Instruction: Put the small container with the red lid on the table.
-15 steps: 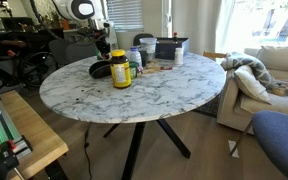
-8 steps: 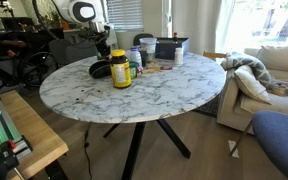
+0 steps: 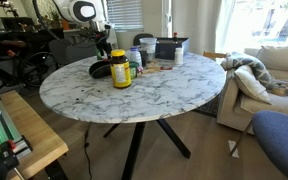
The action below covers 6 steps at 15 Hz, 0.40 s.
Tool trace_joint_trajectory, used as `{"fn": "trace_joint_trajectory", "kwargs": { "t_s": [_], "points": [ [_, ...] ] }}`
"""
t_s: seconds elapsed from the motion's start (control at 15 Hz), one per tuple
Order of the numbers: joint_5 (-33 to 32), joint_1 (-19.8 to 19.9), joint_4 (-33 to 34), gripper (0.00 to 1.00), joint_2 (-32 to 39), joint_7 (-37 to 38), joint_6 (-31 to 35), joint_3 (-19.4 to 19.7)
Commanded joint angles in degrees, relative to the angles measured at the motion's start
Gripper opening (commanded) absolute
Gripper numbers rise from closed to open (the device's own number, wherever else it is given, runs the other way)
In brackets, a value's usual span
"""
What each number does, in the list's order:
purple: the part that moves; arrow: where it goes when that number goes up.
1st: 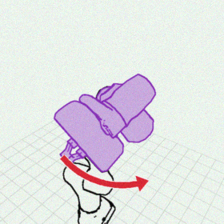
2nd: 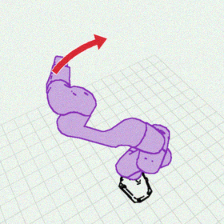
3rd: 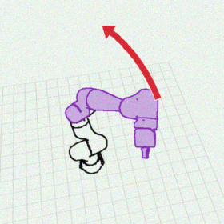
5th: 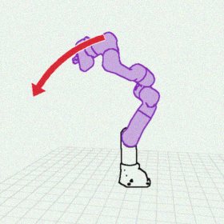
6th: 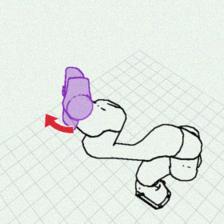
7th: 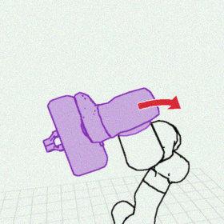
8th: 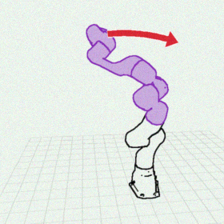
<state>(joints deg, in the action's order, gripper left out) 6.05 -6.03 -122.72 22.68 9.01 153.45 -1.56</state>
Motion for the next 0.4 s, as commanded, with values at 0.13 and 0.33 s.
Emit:
{"fn": "trace_joint_trajectory", "kwargs": {
  "t_s": [0.13,0.33],
  "points": [
    [5.08,3.65,-5.9,1.0,-11.12,-9.25,3.83,-5.29],
    [5.44,2.74,-2.65,1.0,-9.61,-9.14,2.38,-5.16]
  ]
}}
